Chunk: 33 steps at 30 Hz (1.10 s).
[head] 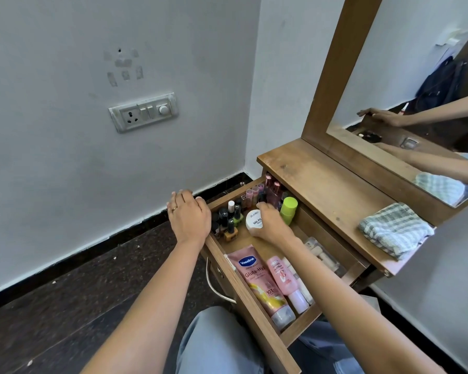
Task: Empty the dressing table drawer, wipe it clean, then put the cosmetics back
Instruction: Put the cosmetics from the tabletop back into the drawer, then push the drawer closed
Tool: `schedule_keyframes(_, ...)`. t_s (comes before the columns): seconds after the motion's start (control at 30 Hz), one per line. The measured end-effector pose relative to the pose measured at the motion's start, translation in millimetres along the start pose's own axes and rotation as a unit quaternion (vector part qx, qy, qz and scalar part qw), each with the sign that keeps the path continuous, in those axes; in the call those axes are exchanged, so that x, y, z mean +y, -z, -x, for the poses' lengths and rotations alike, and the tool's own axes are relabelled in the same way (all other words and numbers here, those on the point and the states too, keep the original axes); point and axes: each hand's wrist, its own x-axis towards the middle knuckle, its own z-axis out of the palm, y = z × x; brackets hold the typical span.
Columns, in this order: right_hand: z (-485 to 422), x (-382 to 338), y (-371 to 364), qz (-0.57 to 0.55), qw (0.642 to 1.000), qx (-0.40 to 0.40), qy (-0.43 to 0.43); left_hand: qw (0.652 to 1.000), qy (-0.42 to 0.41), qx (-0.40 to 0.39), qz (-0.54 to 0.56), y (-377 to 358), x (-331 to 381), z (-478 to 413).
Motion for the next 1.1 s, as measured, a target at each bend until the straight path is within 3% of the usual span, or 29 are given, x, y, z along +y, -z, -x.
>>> schedule_keyframes(0.47, 9.6, 4.4, -10.0, 0.040, 0.999, 0.022, 0.017, 1.000, -0.001, 0.002, 0.005, 0.7, 0.6, 1.3)
schedule_keyframes(0.67, 67.3, -22.0, 13.2, -0.065, 0.995, 0.077, 0.026, 1.000, -0.010, 0.006, 0.006, 7.0, 3.9, 2.2)
schedule_keyframes(0.83, 135.9, -56.4, 25.1, -0.119, 0.989, 0.063, 0.054, 0.999, 0.017, 0.009, 0.030, 18.5, 11.0, 8.6)
schedule_keyframes(1.1, 194.4, -53.6, 5.8, -0.026, 0.992, 0.067, 0.106, 0.994, 0.038, -0.016, 0.104, 45.1, 27.4, 64.4)
